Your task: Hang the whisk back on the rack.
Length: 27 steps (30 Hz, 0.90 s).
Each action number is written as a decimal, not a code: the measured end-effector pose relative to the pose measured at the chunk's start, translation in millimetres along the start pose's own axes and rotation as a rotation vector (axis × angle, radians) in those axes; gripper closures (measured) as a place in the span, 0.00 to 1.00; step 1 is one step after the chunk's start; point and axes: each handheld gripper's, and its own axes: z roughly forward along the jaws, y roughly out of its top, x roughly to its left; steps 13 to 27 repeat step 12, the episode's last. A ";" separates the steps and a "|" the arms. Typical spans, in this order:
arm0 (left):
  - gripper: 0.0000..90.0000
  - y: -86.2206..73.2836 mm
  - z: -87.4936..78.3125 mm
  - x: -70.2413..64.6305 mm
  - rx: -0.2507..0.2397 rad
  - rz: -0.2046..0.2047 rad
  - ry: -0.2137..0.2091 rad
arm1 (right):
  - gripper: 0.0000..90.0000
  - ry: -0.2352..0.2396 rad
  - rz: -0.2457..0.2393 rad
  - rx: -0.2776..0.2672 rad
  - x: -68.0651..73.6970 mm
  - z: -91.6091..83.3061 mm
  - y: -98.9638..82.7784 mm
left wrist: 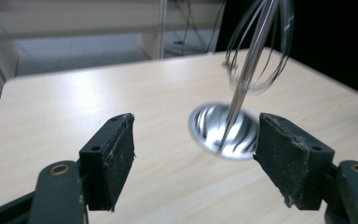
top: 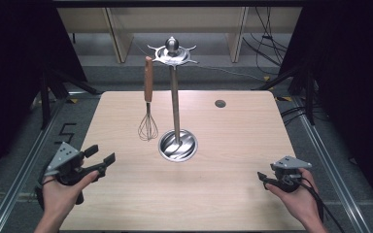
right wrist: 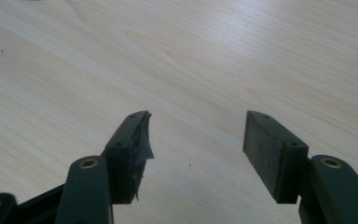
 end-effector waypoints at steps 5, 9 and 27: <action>0.32 -36.8 10.0 -0.1 0.068 -0.008 0.009 | 0.46 -0.002 0.003 0.002 0.2 0.6 -0.3; 0.32 -44.8 14.8 5.3 0.092 0.047 -0.003 | 0.46 0.010 -0.003 -0.003 0.0 2.1 -0.1; 0.32 -44.9 15.3 7.4 0.090 0.019 0.016 | 0.46 0.011 -0.004 0.000 -0.1 2.6 -0.2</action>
